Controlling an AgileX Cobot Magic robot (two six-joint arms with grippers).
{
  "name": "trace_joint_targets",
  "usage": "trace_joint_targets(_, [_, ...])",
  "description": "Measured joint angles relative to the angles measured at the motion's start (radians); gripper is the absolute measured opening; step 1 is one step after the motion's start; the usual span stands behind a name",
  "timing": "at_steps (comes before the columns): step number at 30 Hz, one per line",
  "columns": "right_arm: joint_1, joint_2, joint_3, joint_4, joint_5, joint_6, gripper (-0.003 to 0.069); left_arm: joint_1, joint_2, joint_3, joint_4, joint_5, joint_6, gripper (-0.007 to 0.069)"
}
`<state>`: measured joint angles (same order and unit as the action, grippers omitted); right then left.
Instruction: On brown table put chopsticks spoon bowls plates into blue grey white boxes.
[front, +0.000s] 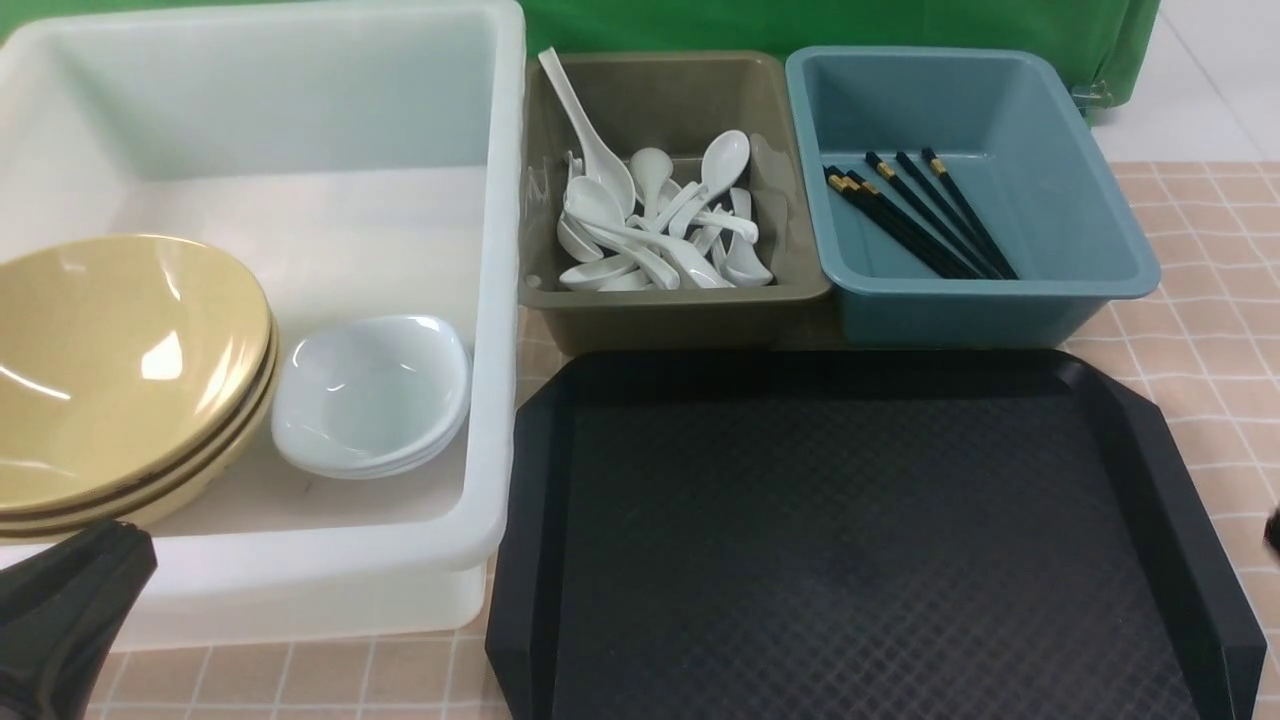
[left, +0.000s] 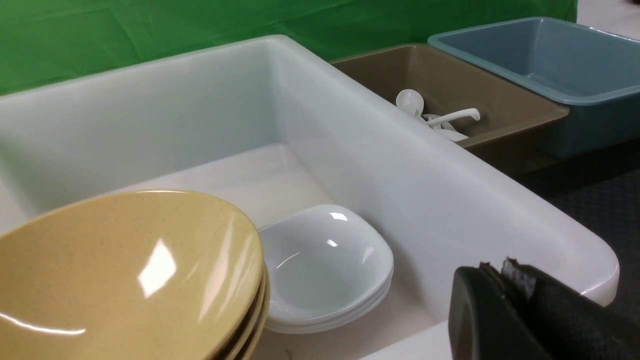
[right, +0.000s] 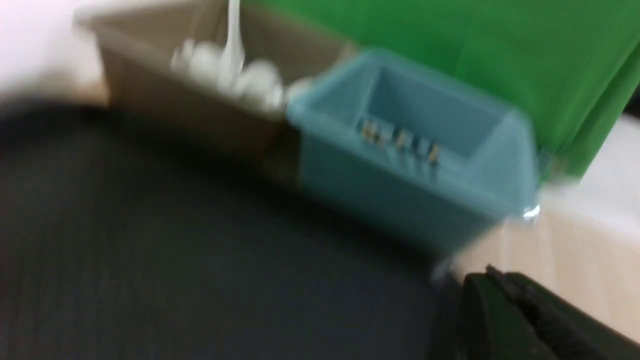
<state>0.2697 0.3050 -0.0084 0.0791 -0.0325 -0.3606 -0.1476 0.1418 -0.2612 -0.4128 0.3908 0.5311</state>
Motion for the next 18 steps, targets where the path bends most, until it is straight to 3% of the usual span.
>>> trace_joint_targets(7, [-0.041,-0.172,0.036,0.002,0.146,0.073,0.0043,0.0,0.0,0.0,0.0,0.002,0.0,0.0005])
trace_joint_targets(13, [-0.163,-0.277,0.037,0.002,0.15,0.16,0.0047,0.0,0.0,0.0,0.0,0.015,0.0,0.0005])
trace_joint_targets(18, [-0.279,-0.316,0.037,-0.007,0.271,0.266,0.0047,0.0,0.0,0.001,0.0,0.016,0.0,0.0005])
